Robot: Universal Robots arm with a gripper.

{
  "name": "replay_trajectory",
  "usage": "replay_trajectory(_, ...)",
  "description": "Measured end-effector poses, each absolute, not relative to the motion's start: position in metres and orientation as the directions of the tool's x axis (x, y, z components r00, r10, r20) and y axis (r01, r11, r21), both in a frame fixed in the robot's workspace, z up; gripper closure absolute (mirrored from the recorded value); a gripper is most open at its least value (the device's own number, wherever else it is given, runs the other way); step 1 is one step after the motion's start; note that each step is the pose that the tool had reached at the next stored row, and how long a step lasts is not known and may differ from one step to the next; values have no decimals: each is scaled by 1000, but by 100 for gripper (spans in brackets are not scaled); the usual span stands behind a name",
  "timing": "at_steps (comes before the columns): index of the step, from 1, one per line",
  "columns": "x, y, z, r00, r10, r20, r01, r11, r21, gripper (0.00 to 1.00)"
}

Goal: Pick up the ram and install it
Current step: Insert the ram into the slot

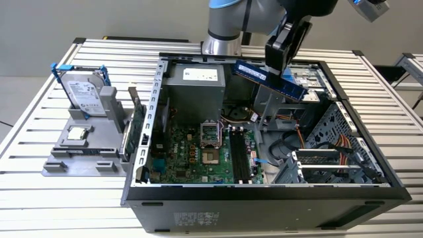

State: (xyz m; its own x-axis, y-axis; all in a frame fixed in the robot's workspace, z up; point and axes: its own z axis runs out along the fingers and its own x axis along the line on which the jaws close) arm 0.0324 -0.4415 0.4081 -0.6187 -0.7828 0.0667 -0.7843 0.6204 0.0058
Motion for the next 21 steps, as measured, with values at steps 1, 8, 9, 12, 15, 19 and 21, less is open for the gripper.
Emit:
replay_trajectory(1,32,-441,408,-623,-780,67,-781,624,6,100)
replay_trajectory(8,32,-441,408,-626,-777,67,-778,628,6,100)
replay_trajectory(9,32,-441,408,-626,-777,67,-778,628,6,100)
replay_trajectory(12,32,-441,408,-627,-777,67,-778,628,6,100)
replay_trajectory(15,32,-441,408,-628,-775,67,-777,630,6,100)
replay_trajectory(19,32,-441,408,-628,-775,67,-777,630,6,100)
replay_trajectory(21,32,-441,408,-631,-773,67,-774,633,6,100)
